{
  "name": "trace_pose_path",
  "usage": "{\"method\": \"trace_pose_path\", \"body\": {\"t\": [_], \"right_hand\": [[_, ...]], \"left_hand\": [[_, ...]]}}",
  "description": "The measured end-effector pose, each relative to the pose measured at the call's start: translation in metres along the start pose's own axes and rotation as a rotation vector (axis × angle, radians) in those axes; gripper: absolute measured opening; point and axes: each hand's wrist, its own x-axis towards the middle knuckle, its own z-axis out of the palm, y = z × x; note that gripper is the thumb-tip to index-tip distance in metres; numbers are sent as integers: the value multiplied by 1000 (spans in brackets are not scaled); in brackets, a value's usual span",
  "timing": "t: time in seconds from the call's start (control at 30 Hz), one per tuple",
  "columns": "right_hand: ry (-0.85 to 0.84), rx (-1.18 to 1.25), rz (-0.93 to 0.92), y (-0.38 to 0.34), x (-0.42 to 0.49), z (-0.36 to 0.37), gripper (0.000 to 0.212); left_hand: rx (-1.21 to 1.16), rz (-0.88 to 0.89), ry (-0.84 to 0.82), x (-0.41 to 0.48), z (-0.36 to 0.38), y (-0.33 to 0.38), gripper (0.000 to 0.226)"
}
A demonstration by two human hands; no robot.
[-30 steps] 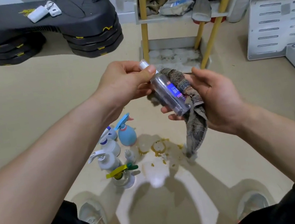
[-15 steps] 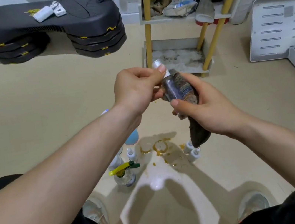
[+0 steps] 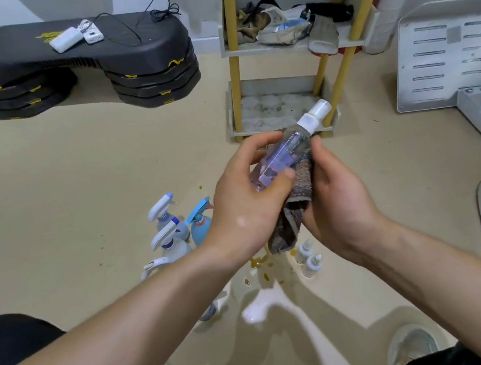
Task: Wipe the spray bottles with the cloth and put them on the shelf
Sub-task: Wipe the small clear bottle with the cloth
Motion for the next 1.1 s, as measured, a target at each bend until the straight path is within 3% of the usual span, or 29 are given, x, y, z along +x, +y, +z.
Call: {"method": "trace_pose_path", "body": {"t": [0.07,0.27,0.67,0.77,0.87,0.97,1.1], "right_hand": [[-20,75,20,-5,1,0,53],[6,52,-58,-34,5,-8,47],[-128,-119,-78,-57,1,-21,48],[-119,-99,-99,-60,2,-19,29],[-42,-85,-121,-60,3,-14,46],[-27,-98,-127,-60,3,-14,34],[65,-73,-108,-62,5,-11,44]], "left_hand": [[-6,7,15,-1,0,-1,40],[-129,-85,24,5,-6,-2,39],[-533,-466,-464,14,-23,14,41],[-584,-472,-396,12,-20,16,46],[-647,-560,-322,12,-19,18,36],[-513,-676,-365,11,-23,17,49],[-498,-587,-238,7,-16,11,42]]}}
